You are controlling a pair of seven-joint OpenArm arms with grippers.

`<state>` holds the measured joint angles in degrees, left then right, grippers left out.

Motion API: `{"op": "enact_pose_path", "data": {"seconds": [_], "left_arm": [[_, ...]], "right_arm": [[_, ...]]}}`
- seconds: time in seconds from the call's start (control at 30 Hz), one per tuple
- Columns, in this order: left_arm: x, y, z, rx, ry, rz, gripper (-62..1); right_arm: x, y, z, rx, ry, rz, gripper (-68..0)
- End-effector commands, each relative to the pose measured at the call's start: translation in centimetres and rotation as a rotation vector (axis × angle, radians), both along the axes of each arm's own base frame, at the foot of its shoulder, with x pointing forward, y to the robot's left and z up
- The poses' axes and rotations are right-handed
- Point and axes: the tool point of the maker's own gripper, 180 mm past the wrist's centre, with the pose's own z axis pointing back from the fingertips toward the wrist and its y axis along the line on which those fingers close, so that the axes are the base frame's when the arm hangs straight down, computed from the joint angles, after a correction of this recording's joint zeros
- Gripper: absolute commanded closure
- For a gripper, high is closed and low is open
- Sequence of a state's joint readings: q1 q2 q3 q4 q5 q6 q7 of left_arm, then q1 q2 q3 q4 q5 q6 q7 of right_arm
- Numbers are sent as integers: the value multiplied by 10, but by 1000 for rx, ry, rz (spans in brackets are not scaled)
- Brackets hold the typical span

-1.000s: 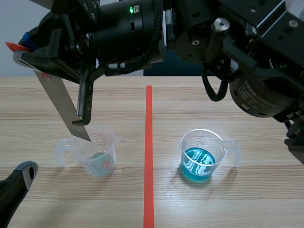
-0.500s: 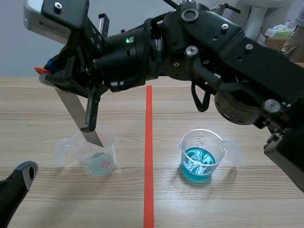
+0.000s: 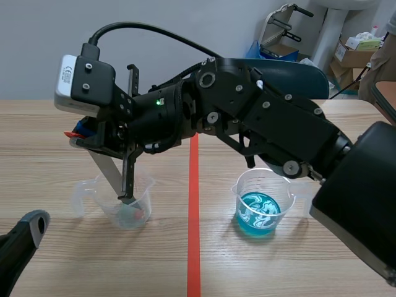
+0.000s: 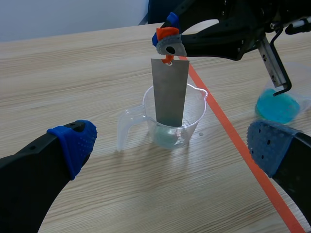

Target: Do the redox reaction experiment

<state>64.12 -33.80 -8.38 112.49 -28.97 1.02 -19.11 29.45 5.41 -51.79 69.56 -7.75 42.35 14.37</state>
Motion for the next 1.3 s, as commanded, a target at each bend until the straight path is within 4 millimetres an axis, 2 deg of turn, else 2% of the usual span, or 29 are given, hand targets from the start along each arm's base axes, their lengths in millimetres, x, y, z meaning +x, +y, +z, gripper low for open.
{"op": "enact_pose_path", "data": {"seconds": [0.0,0.37,0.63,0.87,0.93,1.07,1.2,1.27], "left_arm": [[1,-2,5,-12,-18,-4,-623],[1,-2,5,-12,-18,-4,-623],[1,-2,5,-12,-18,-4,-623],[1,-2,5,-12,-18,-4,-623],[1,-2,5,-12,-18,-4,-623],[1,-2,5,-12,-18,-4,-623],[1,-2,5,-12,-17,-4,-623],[1,-2,5,-12,-17,-4,-623]], "right_arm": [[-4,5,14,38,-25,35,-7],[-16,6,-9,-50,-105,104,-7],[-22,5,-19,-65,-85,107,-7],[-23,5,-19,-63,-82,108,-12],[-23,5,-19,-64,-82,107,-76],[-23,5,-19,-63,-82,108,-307],[-23,5,-19,-62,-82,108,-495],[-23,6,-19,-61,-81,108,-609]]}}
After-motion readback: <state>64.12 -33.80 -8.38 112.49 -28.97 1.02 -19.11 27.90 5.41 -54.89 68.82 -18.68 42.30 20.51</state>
